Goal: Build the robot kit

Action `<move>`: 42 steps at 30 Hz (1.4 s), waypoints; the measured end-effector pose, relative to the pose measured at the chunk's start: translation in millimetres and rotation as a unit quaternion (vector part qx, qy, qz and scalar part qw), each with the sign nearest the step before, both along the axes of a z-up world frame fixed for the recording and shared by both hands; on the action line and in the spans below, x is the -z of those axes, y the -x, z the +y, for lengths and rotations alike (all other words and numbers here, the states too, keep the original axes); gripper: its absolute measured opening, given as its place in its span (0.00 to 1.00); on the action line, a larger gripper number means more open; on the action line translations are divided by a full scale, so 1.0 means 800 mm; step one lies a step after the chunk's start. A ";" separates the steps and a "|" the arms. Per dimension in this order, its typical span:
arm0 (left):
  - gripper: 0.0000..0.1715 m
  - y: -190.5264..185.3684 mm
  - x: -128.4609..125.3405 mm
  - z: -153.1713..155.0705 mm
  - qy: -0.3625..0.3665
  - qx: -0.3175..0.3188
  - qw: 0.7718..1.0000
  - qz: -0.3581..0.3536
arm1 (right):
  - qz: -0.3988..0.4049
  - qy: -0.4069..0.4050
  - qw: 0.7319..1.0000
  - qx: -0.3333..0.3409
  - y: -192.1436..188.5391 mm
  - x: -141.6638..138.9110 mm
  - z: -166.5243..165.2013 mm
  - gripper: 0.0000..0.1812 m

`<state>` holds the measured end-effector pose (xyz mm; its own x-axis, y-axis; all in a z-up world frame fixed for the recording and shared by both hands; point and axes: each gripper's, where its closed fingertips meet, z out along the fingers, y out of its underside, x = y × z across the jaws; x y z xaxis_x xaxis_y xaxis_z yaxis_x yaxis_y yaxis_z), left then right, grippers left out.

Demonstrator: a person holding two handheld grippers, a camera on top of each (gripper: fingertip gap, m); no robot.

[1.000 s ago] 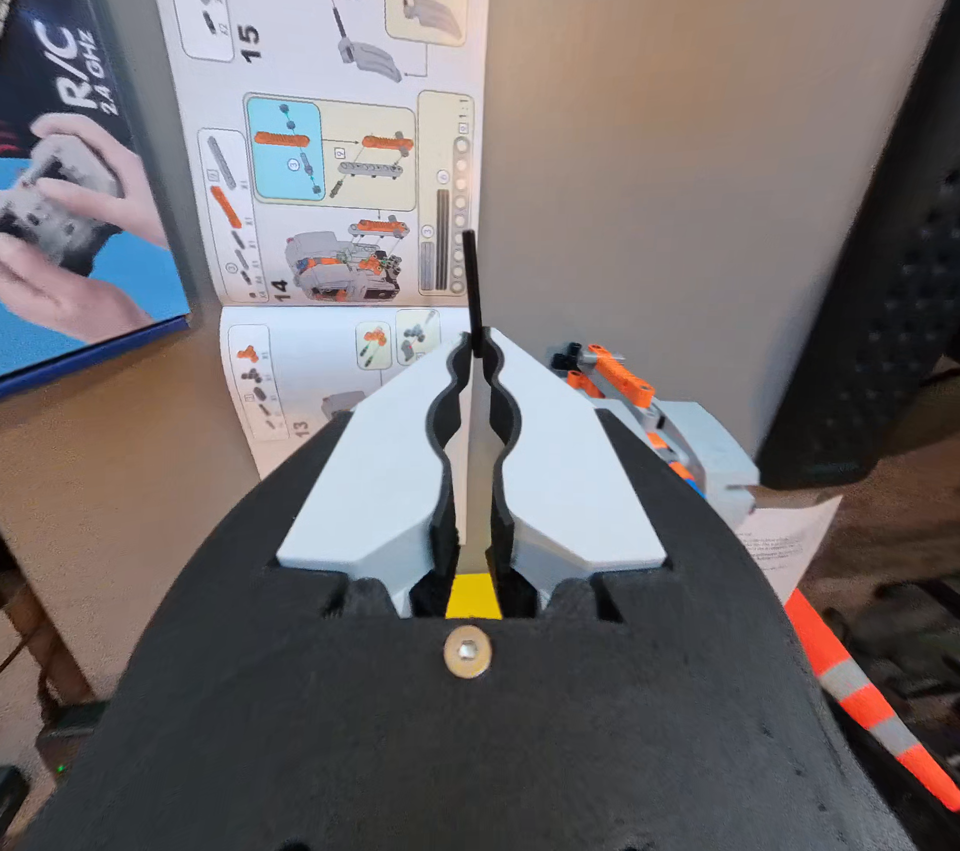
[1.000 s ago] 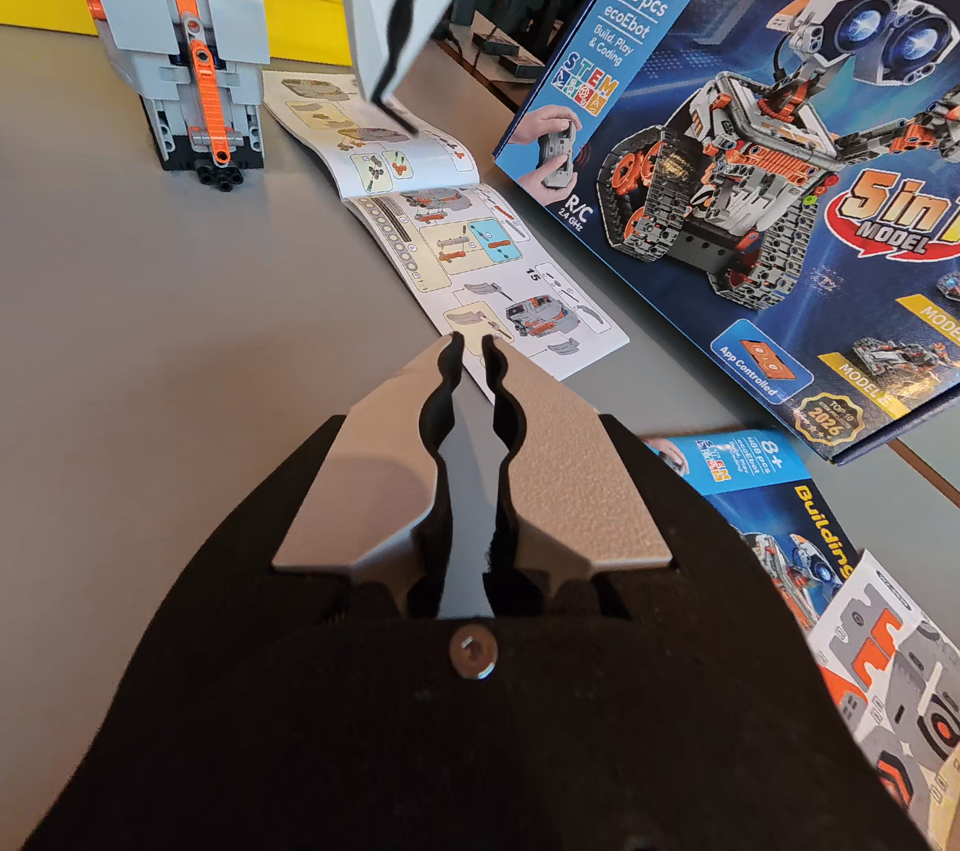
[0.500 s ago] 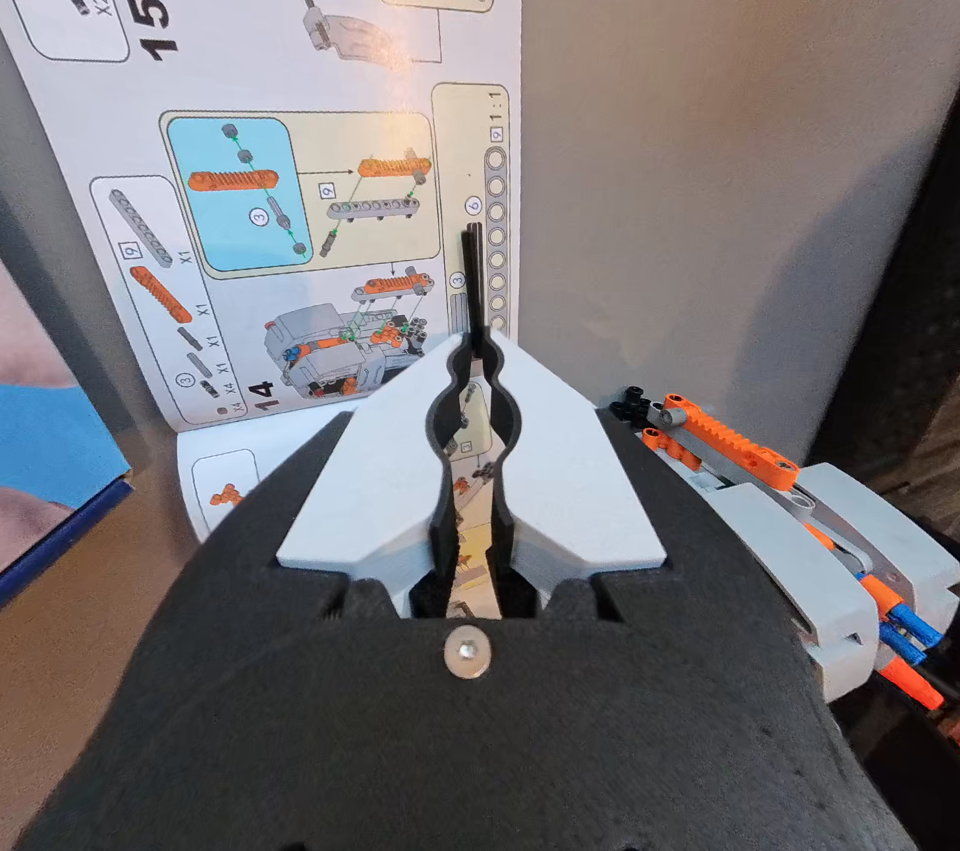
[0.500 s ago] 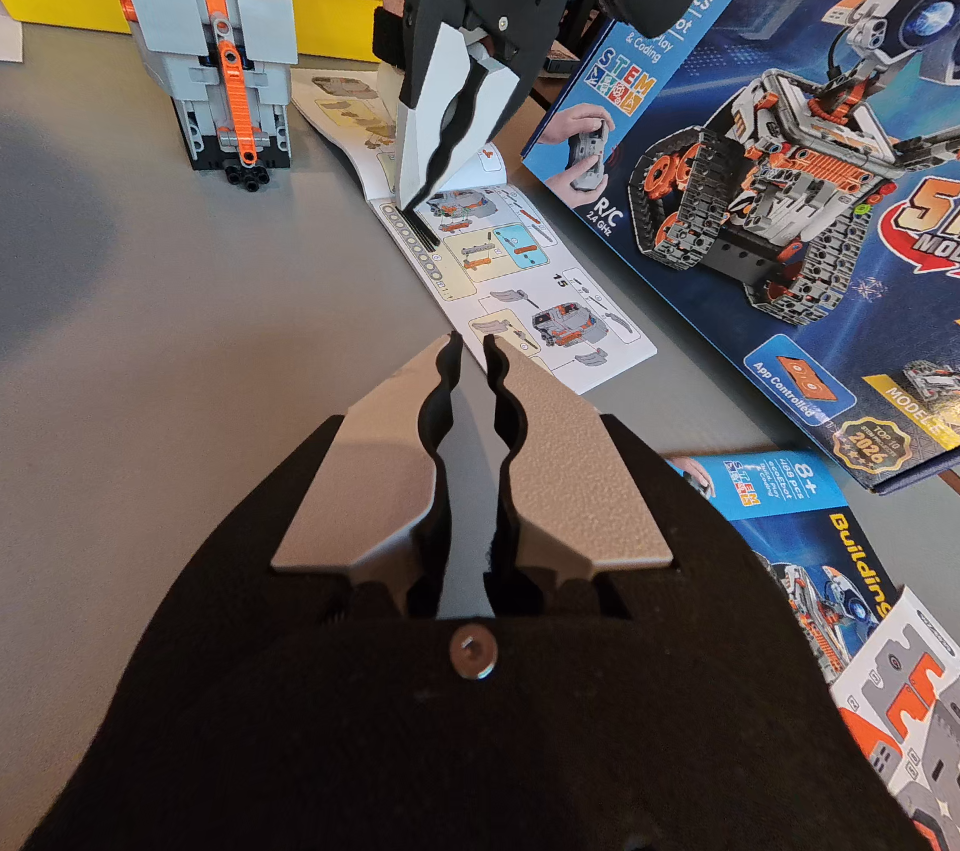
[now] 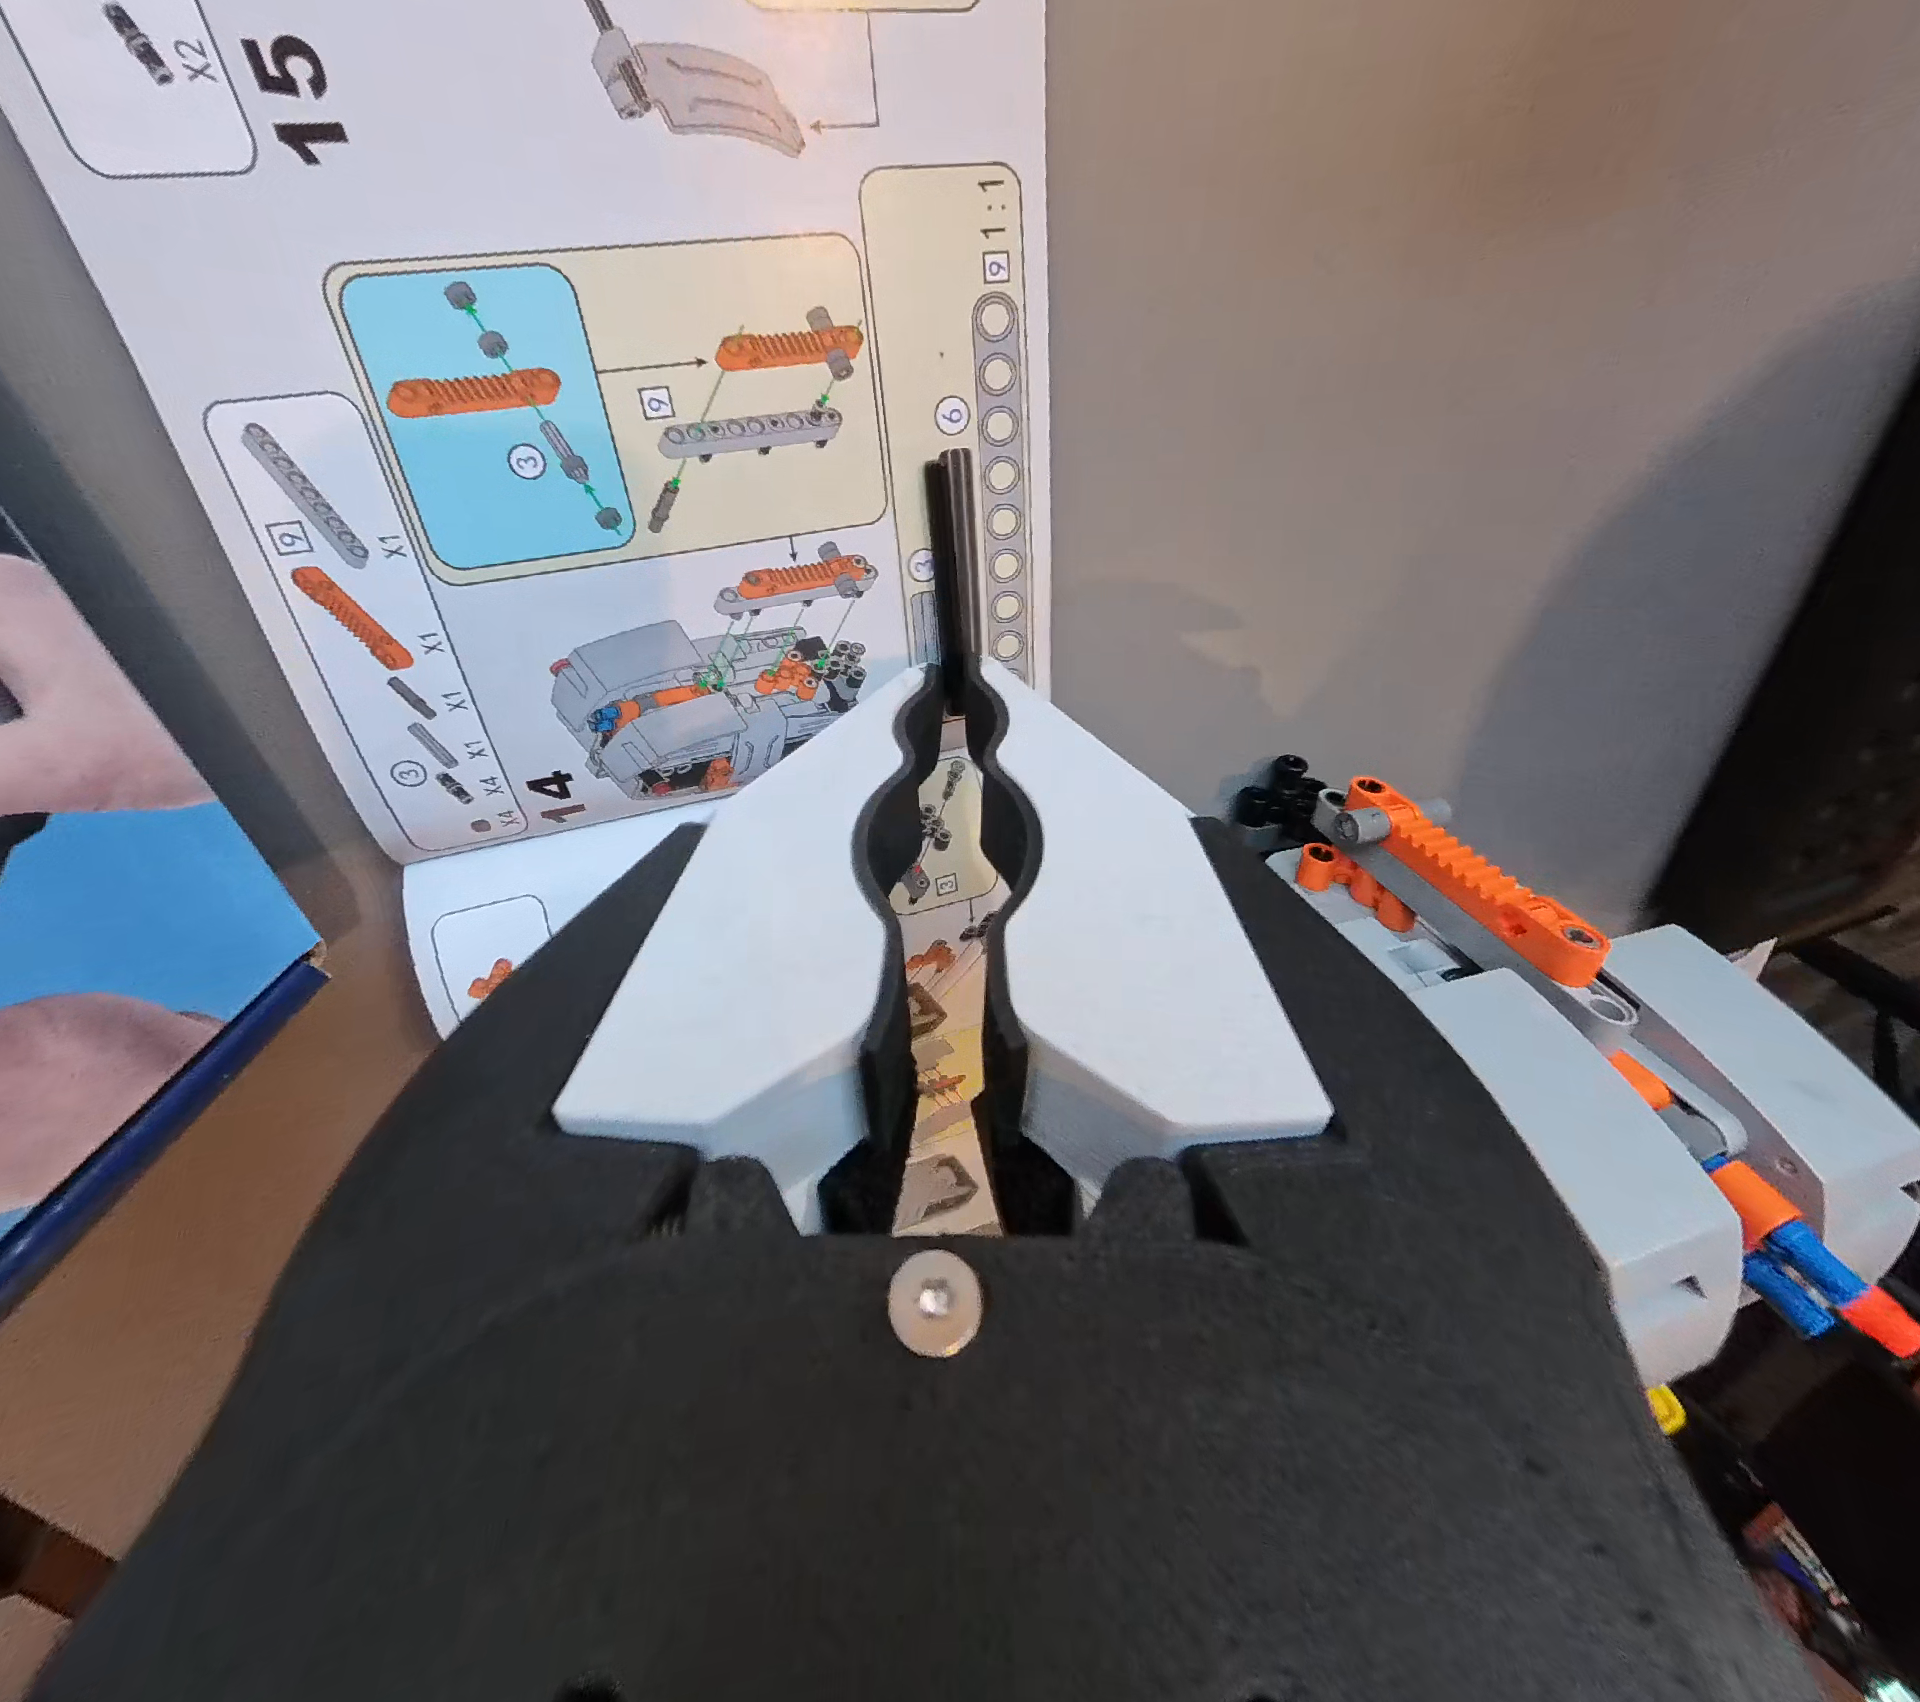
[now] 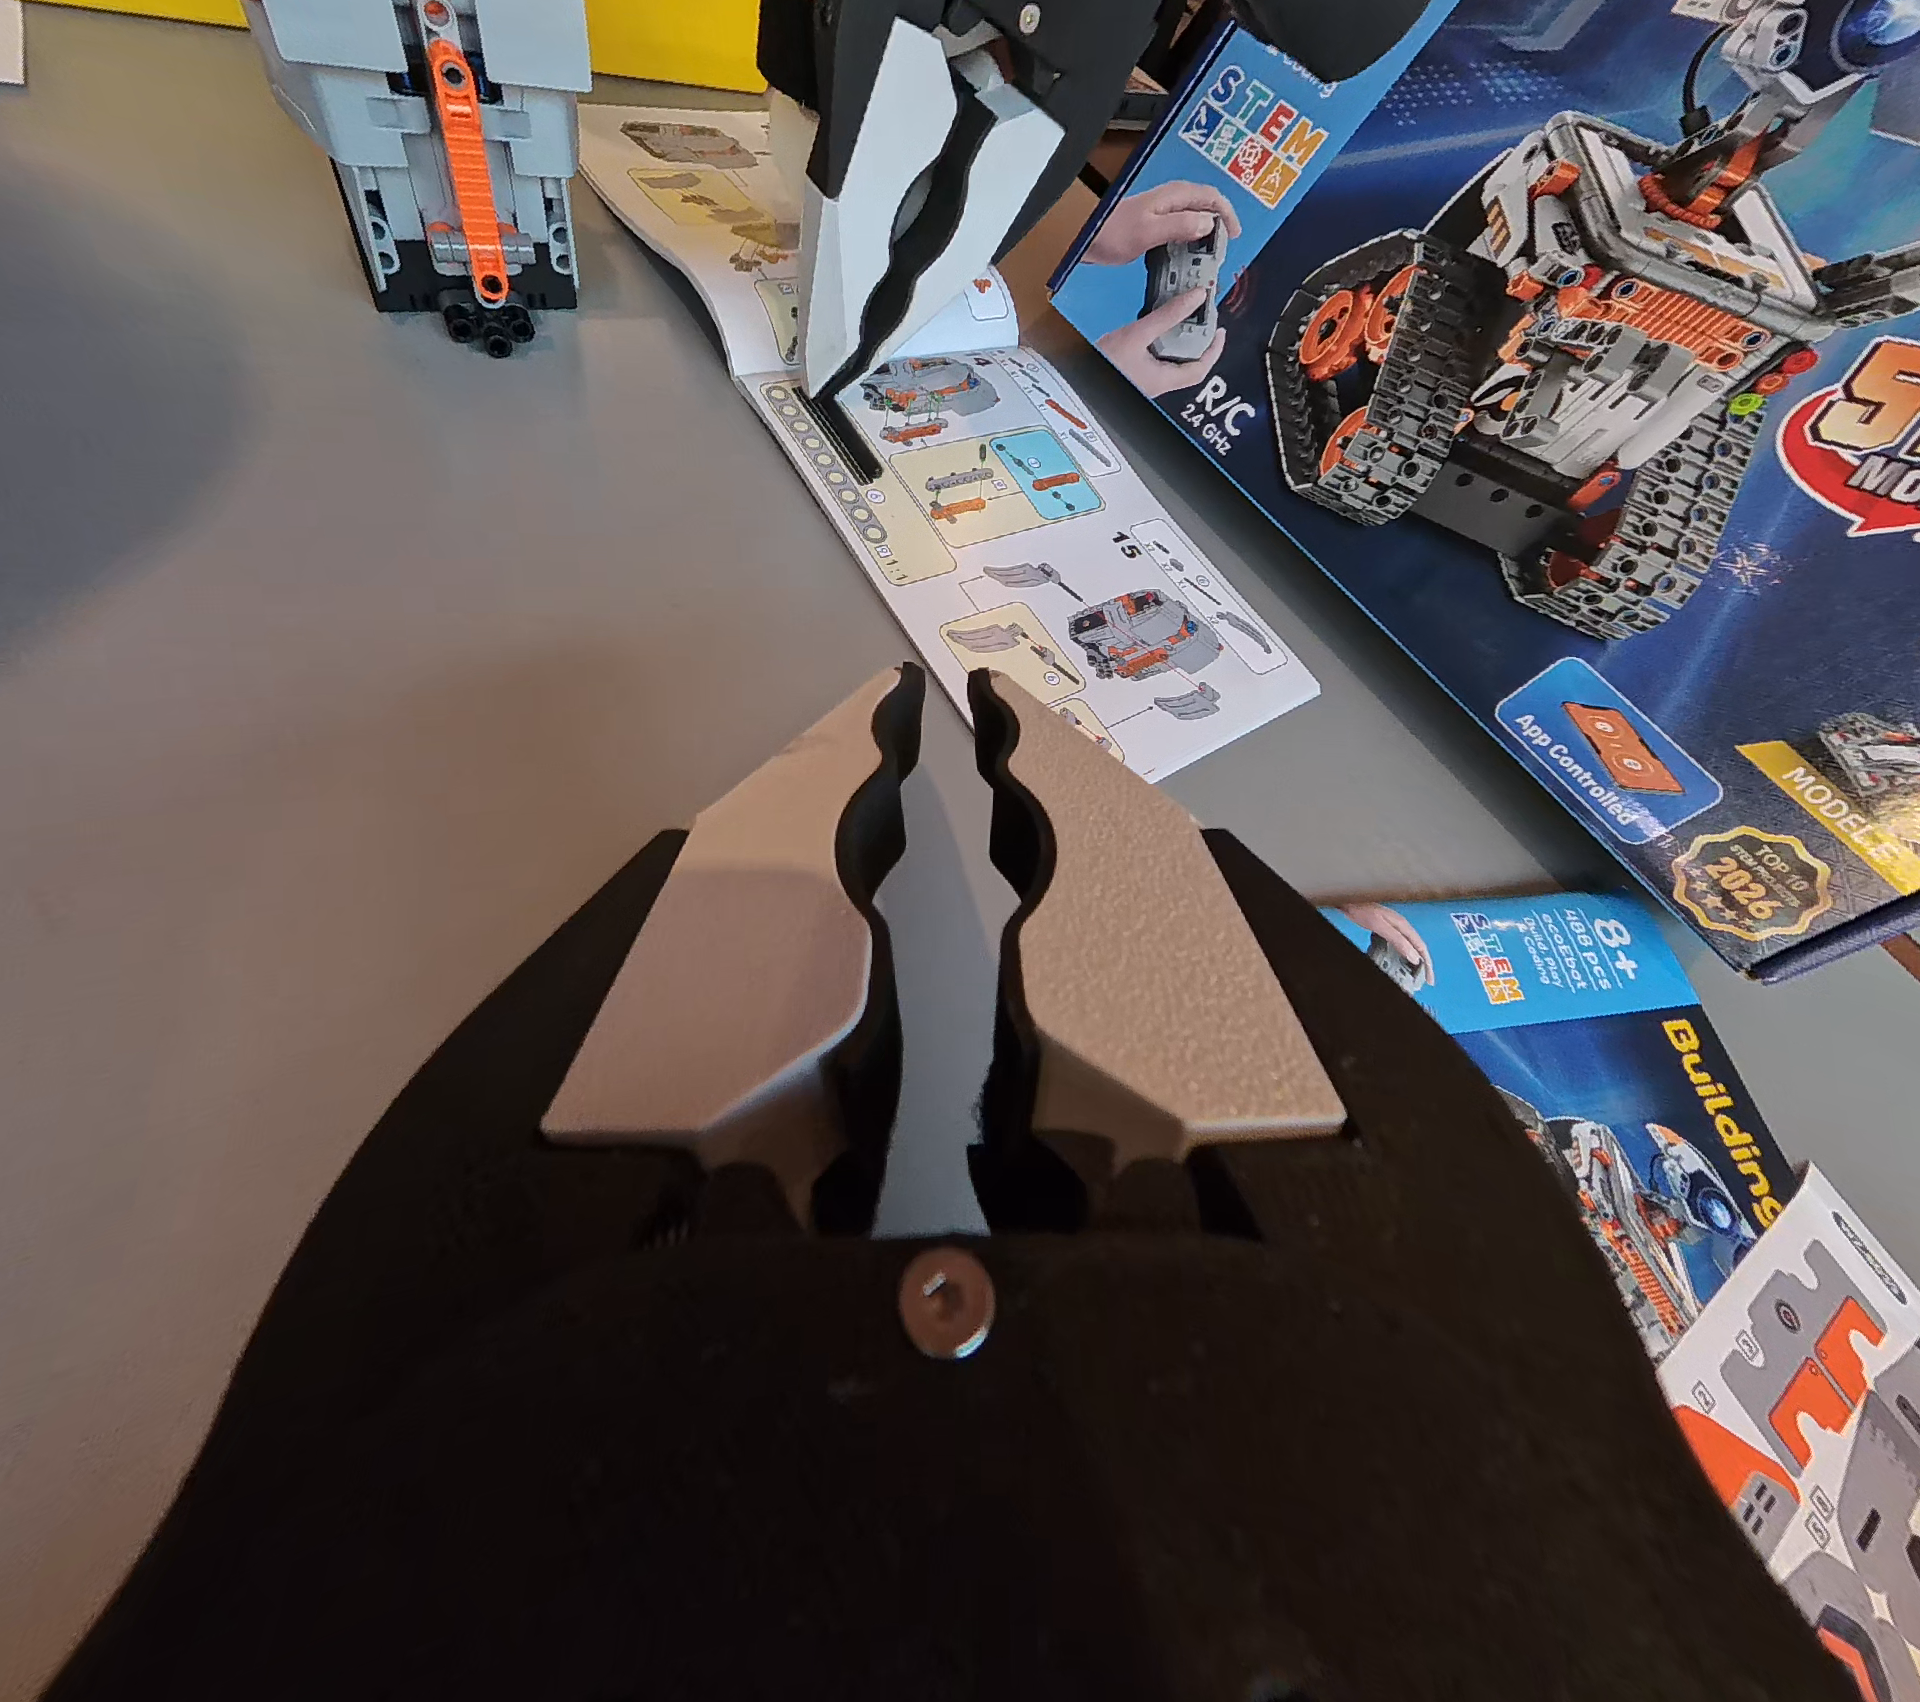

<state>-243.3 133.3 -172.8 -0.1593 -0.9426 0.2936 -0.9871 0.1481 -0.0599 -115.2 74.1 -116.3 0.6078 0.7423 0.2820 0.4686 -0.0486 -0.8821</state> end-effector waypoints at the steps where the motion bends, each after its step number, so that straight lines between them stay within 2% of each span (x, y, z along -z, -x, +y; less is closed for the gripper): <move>1: 0.01 0.000 0.000 0.000 -0.003 0.002 1.000 0.001 | 0.000 0.000 1.000 -0.001 0.000 0.000 0.000 0.04; 29: 0.01 0.000 0.004 -0.003 0.007 -0.003 1.000 0.010 | -0.010 0.008 1.000 -0.012 0.006 0.006 -0.004 0.04; 42: 0.01 0.000 0.005 -0.003 -0.019 0.006 0.999 0.026 | -0.013 0.008 1.000 -0.013 0.006 0.007 -0.004 0.04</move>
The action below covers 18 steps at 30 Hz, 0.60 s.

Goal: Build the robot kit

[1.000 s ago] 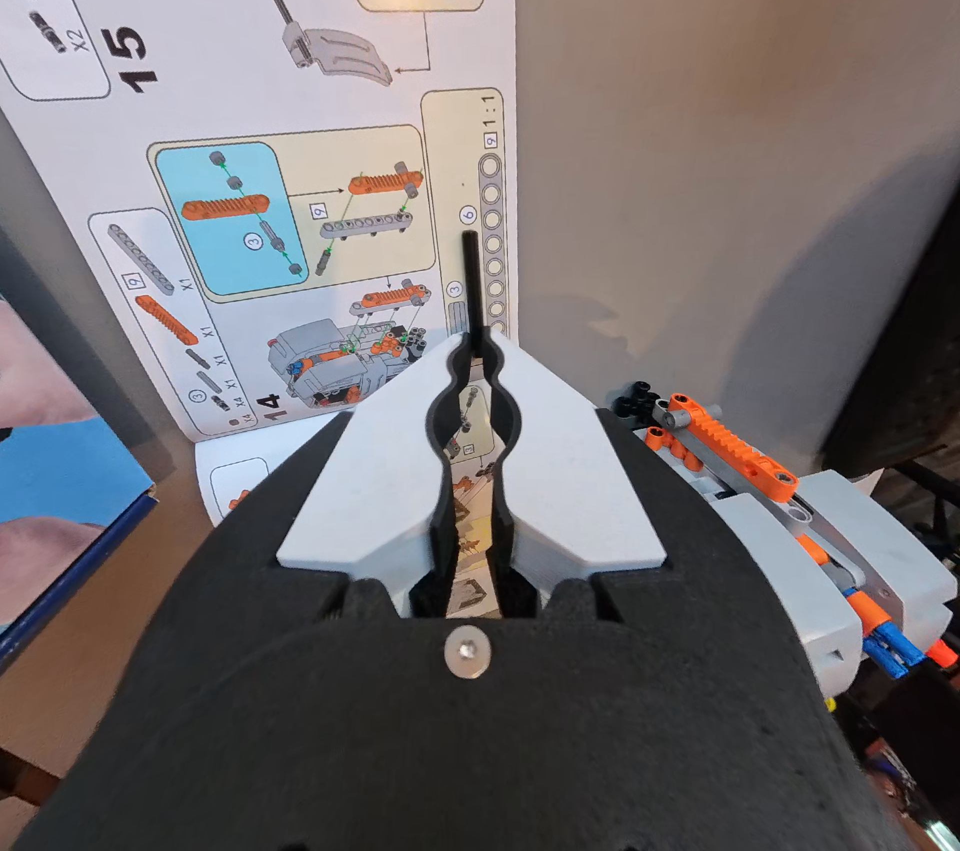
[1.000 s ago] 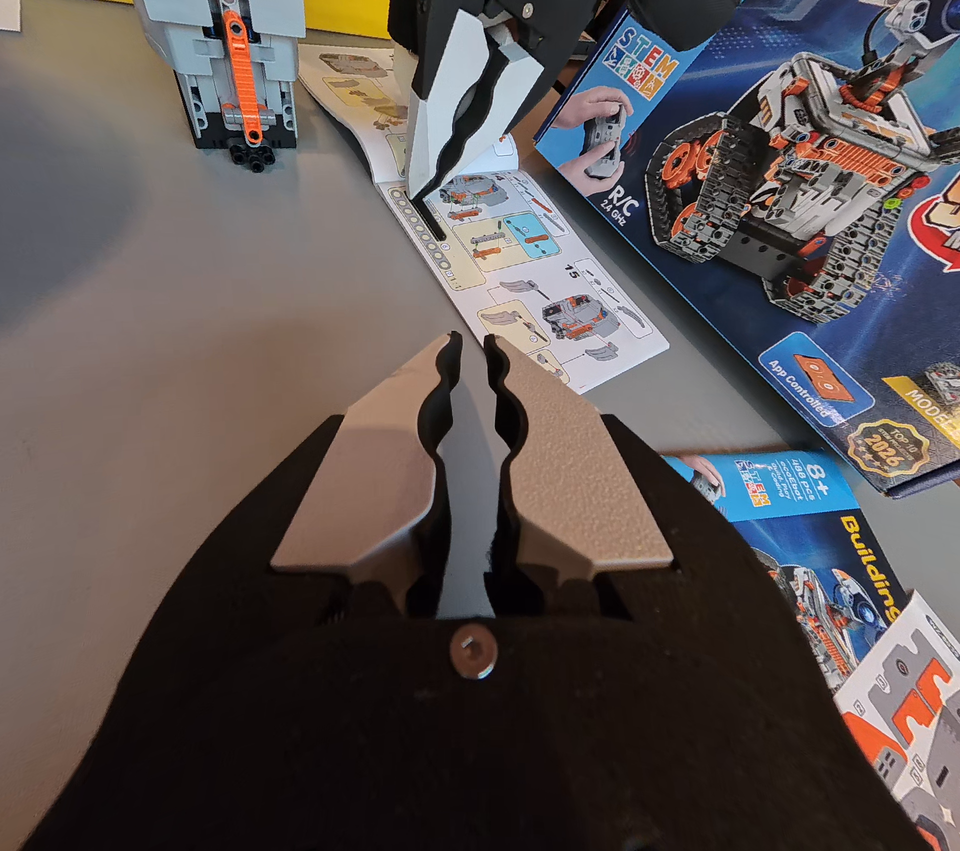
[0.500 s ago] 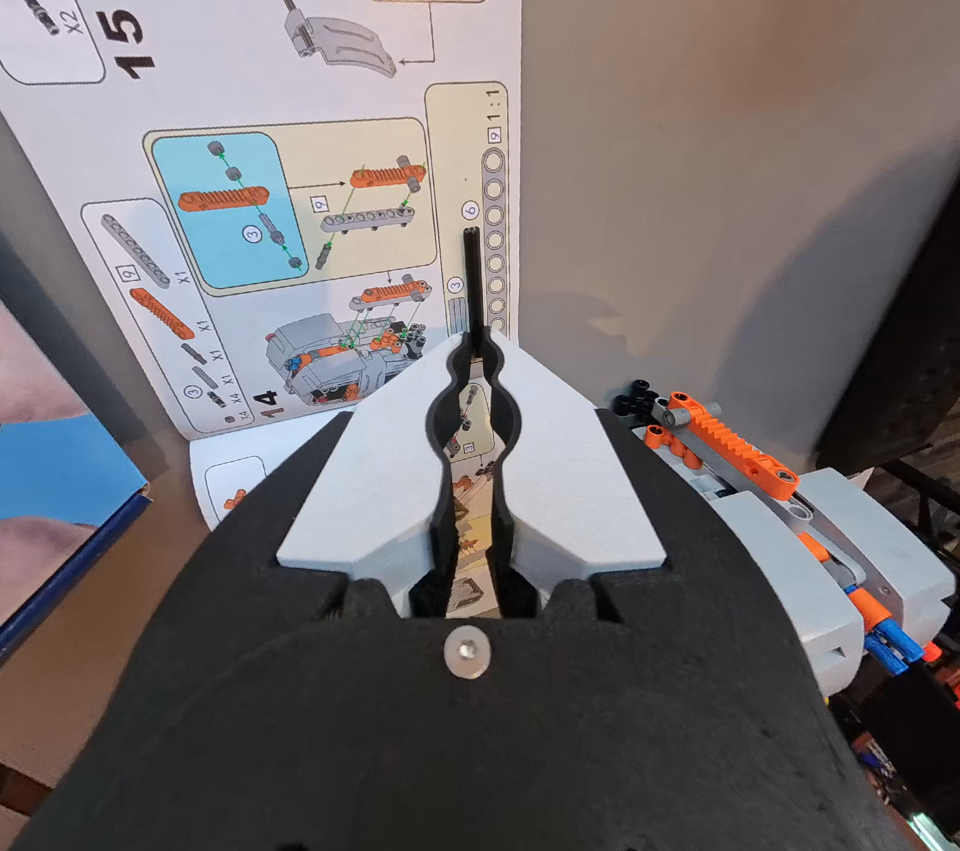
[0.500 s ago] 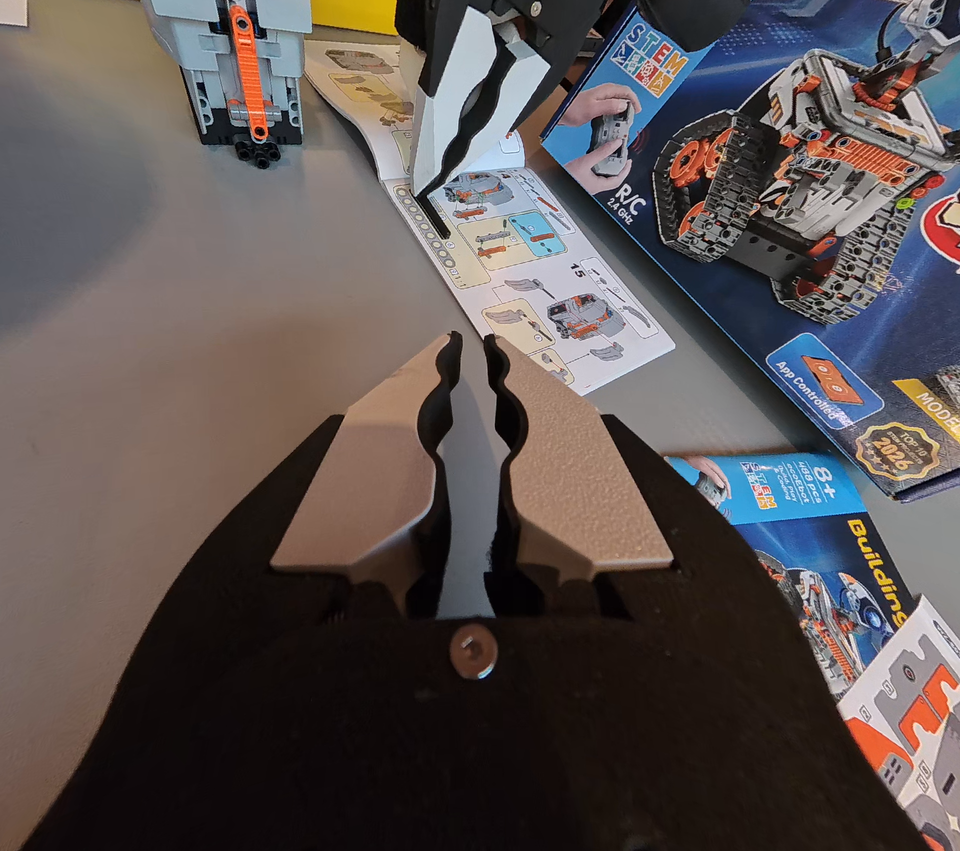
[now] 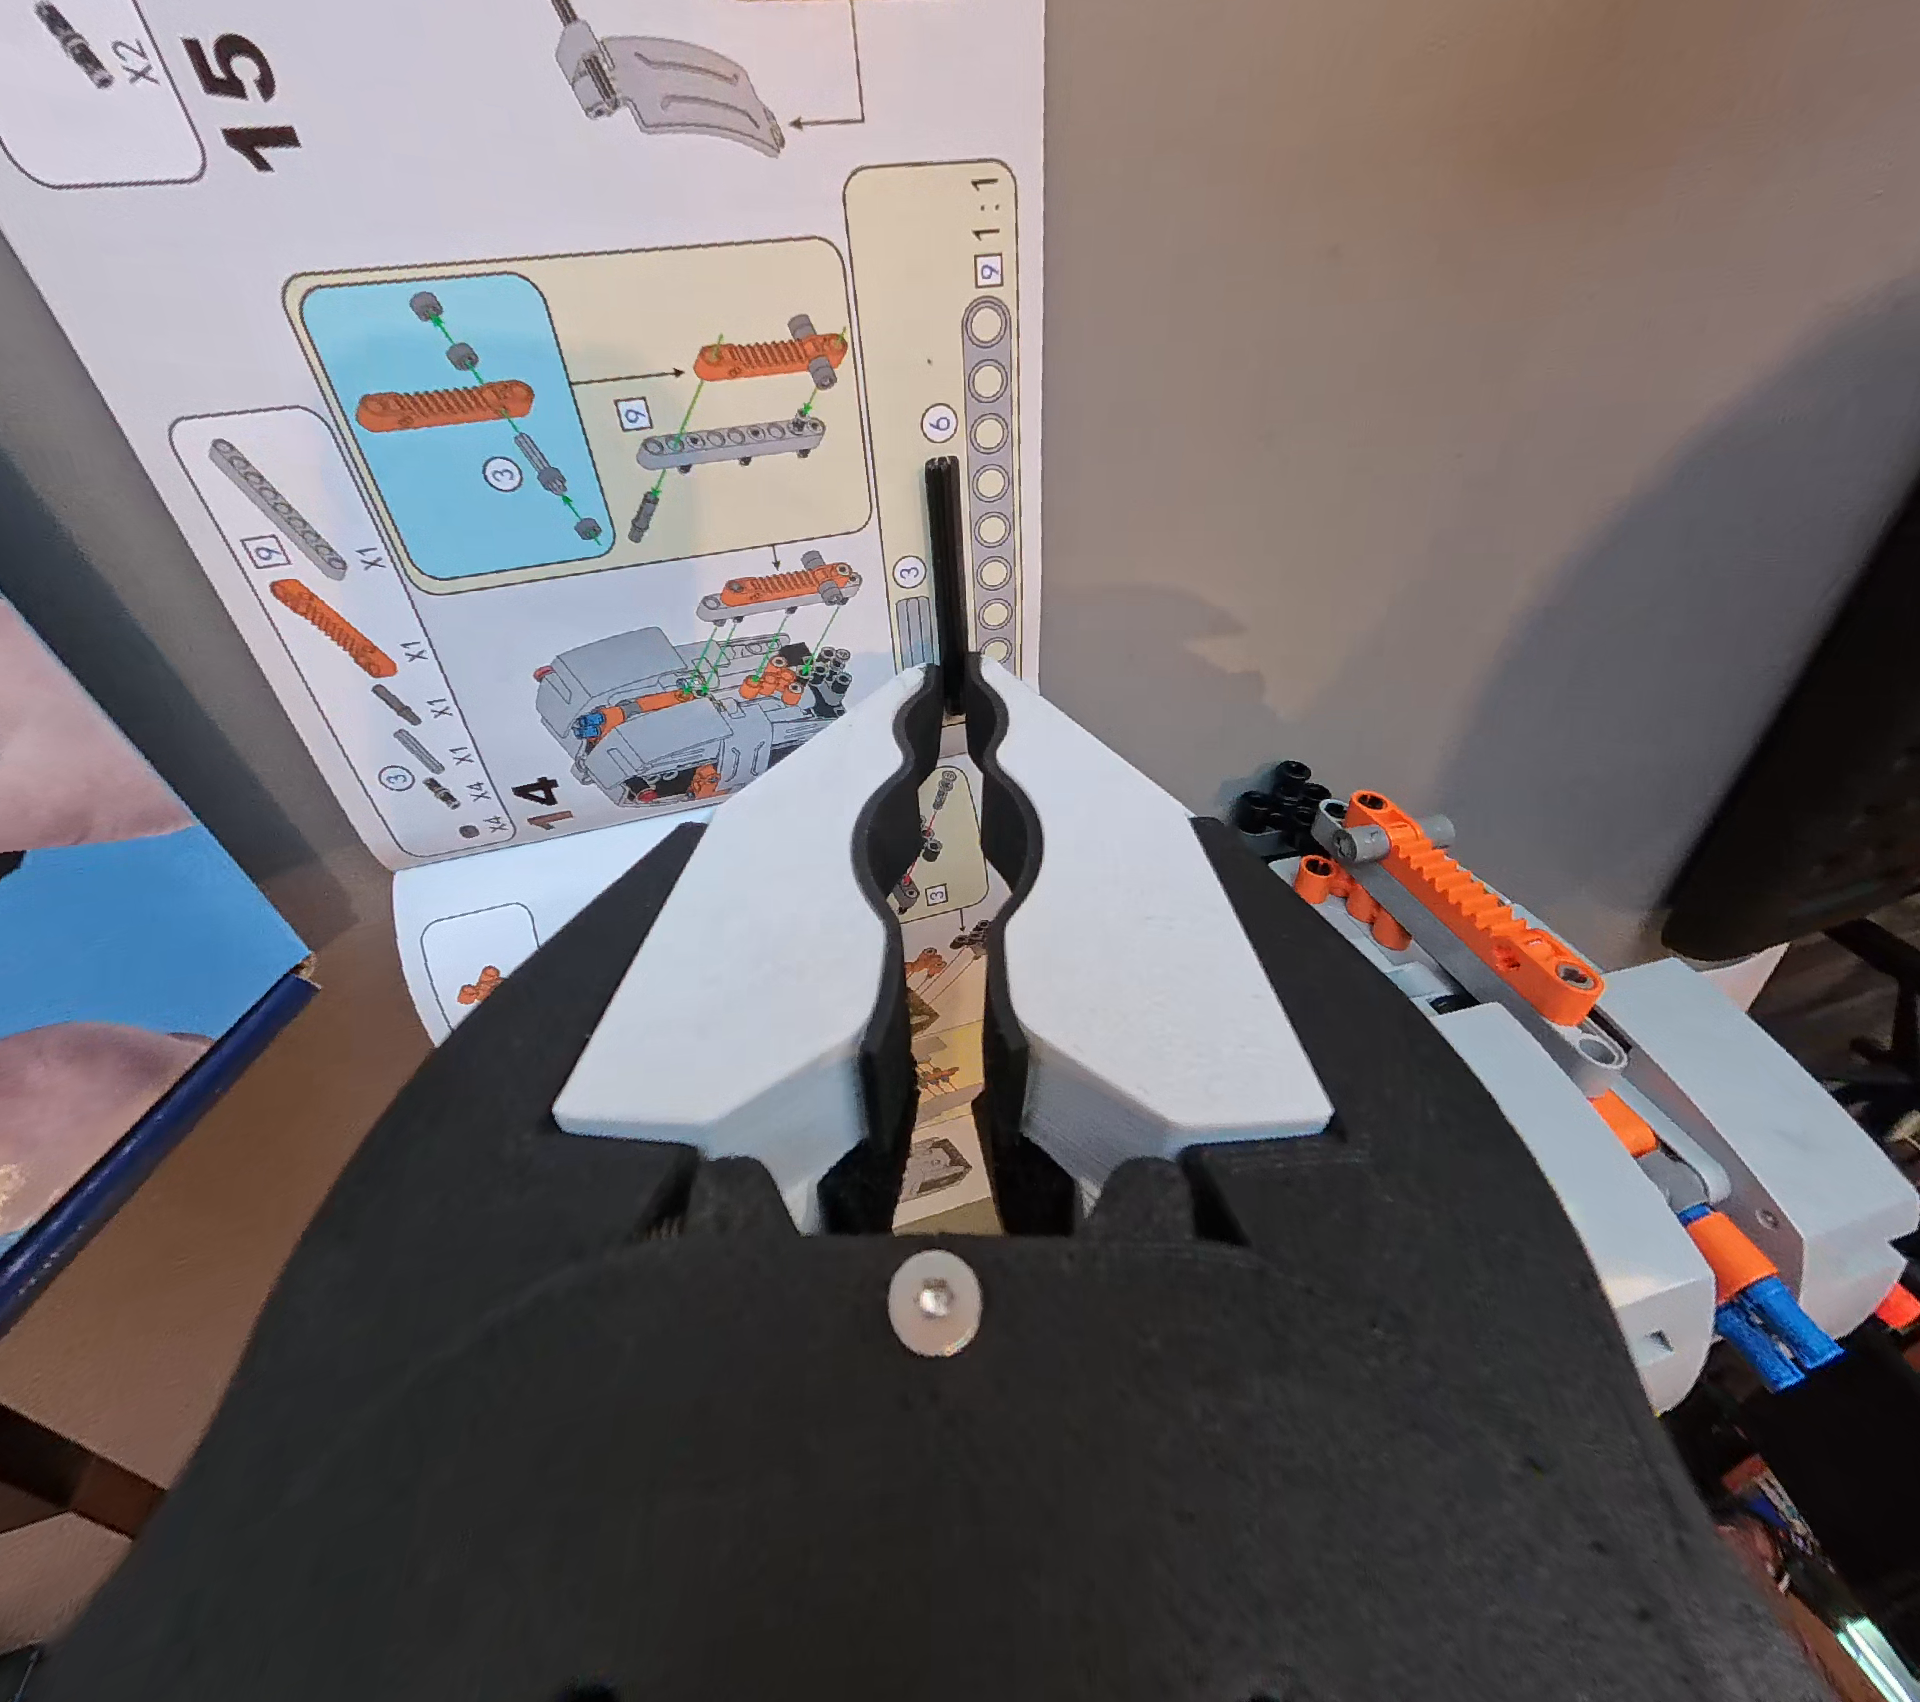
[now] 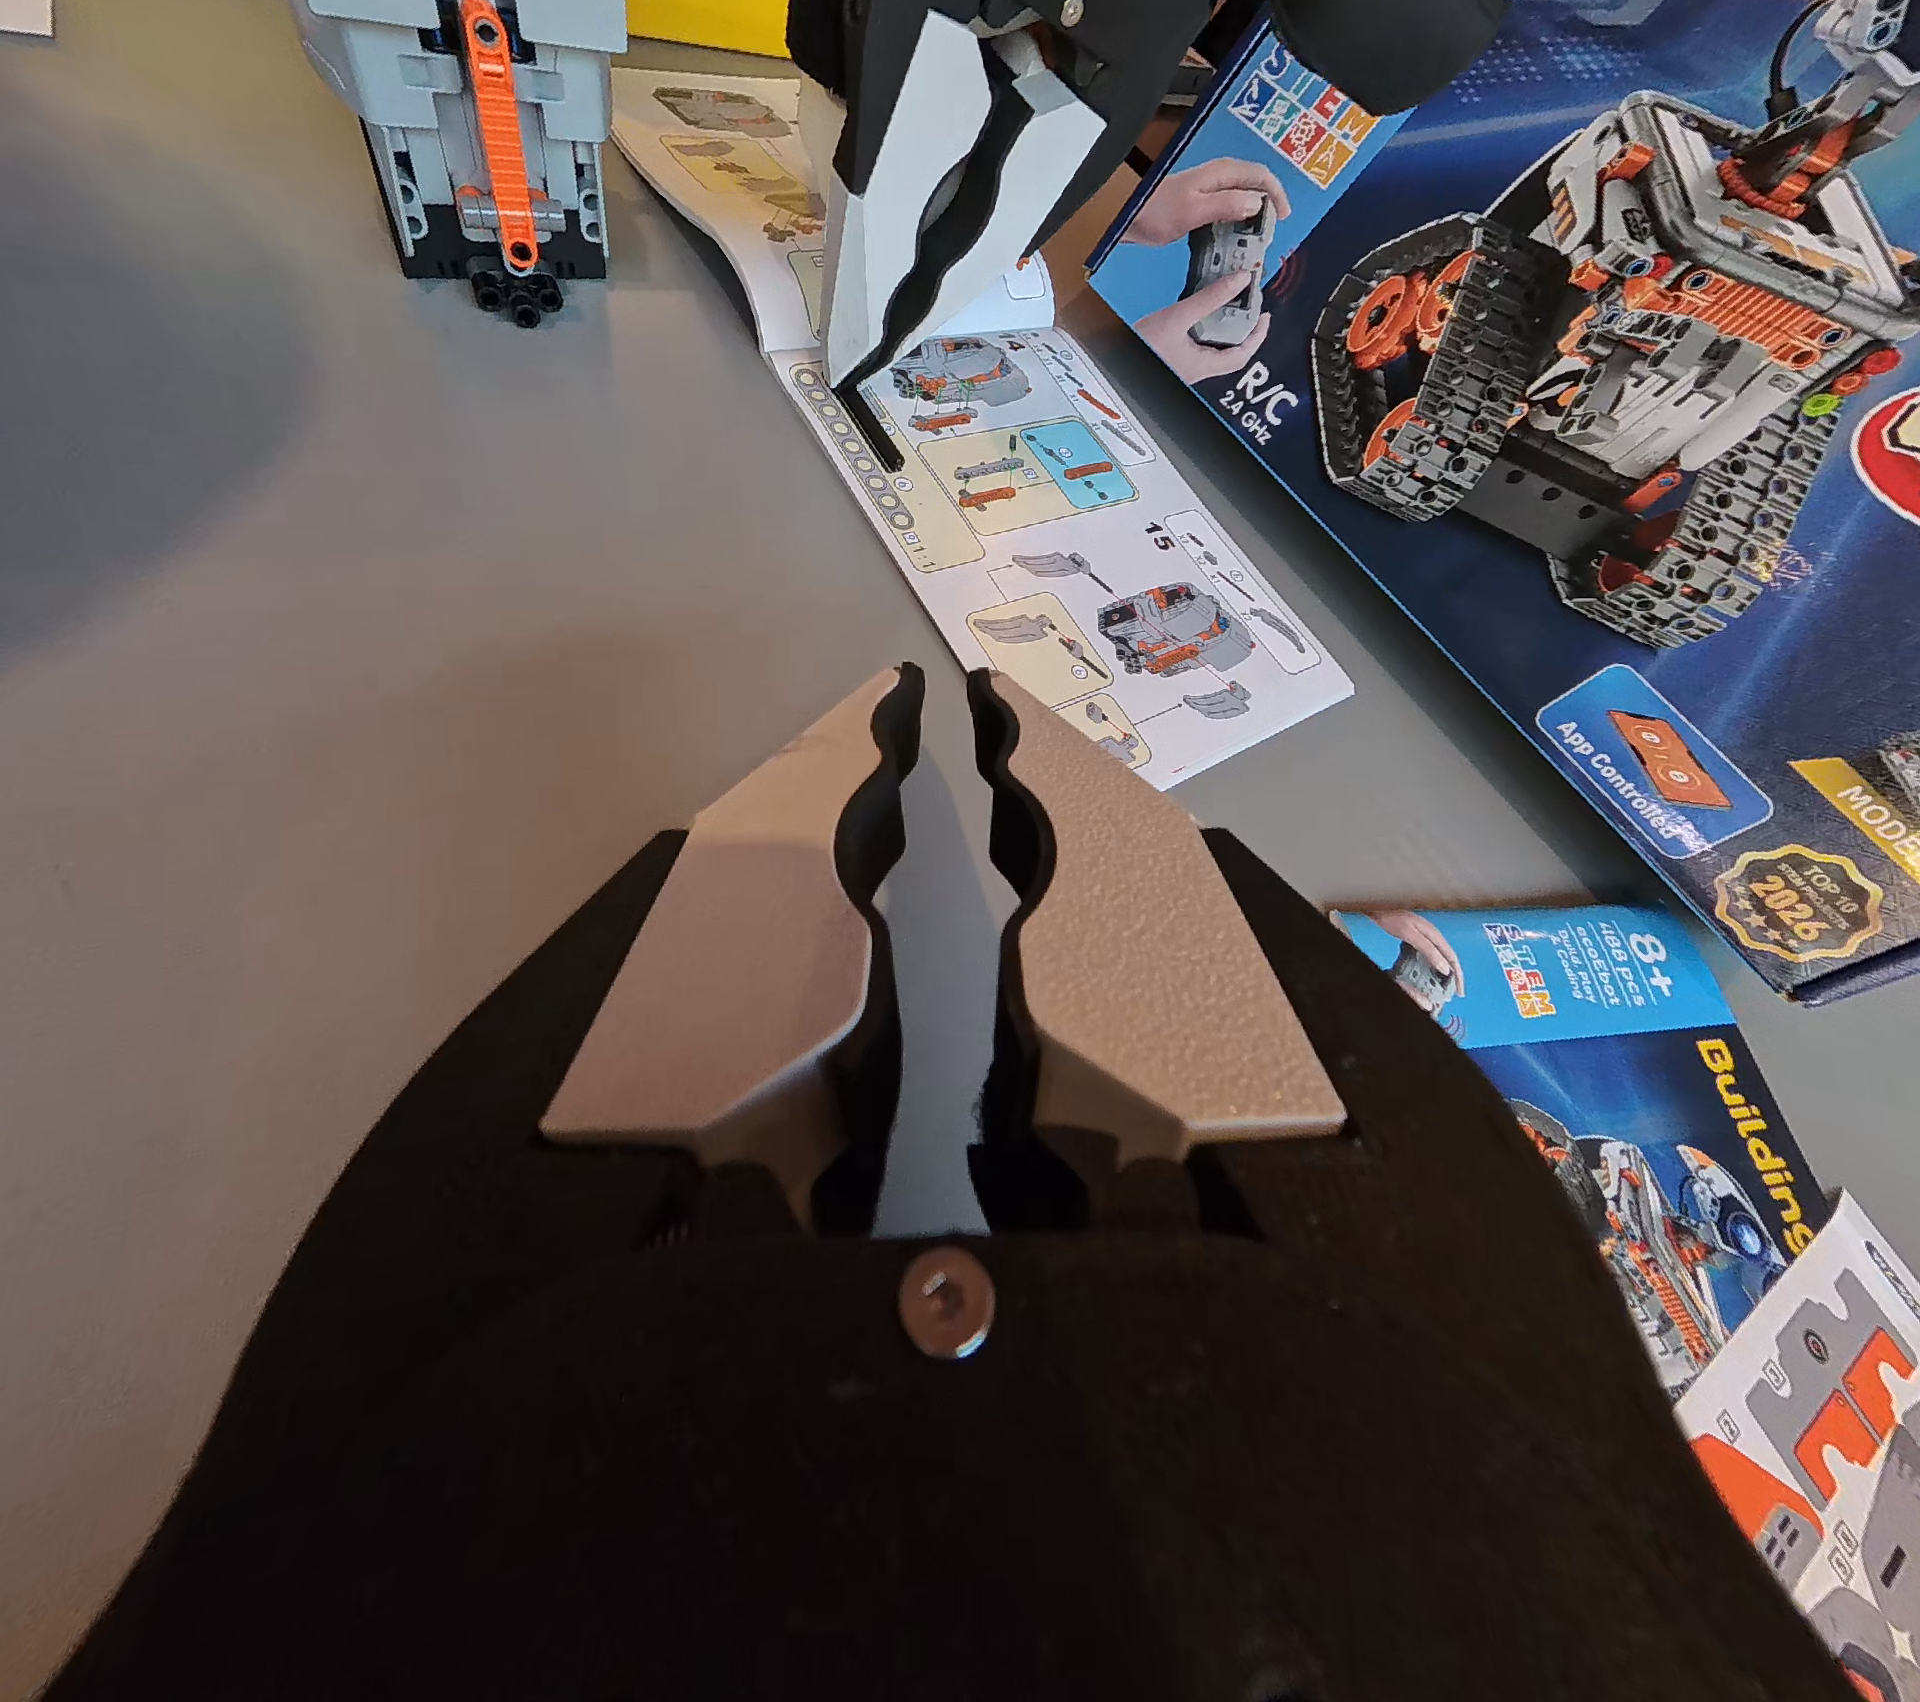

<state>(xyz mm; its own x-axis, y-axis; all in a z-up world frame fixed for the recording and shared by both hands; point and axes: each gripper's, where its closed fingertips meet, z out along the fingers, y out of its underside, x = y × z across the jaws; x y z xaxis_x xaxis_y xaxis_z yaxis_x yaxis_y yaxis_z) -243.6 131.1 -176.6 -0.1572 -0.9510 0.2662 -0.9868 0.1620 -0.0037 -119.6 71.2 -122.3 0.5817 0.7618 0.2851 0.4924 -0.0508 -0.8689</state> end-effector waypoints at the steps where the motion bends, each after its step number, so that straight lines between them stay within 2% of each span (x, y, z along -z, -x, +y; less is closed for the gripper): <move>1: 0.01 0.000 0.000 0.000 0.000 -0.001 1.000 0.001 | -0.001 -0.001 1.000 0.000 0.000 0.000 0.000 0.04; 8: 0.01 0.000 0.000 0.000 -0.001 -0.006 1.000 0.000 | -0.008 -0.002 1.000 -0.004 0.002 0.002 -0.002 0.04; 10: 0.01 -0.012 -0.005 0.009 -0.022 -0.008 0.999 -0.038 | -0.008 -0.004 1.000 -0.005 0.002 0.000 -0.002 0.04; 13: 0.01 -0.041 -0.051 0.015 -0.018 -0.047 0.988 -0.145 | -0.009 -0.022 1.000 0.001 -0.001 -0.009 -0.001 0.04; 16: 0.01 -0.053 -0.108 0.002 0.000 -0.091 0.979 -0.185 | -0.010 -0.037 0.999 0.005 -0.004 -0.019 -0.001 0.04; 18: 0.01 -0.058 -0.135 -0.016 -0.028 -0.094 0.976 -0.196 | -0.024 -0.053 0.998 0.015 -0.012 -0.026 -0.001 0.04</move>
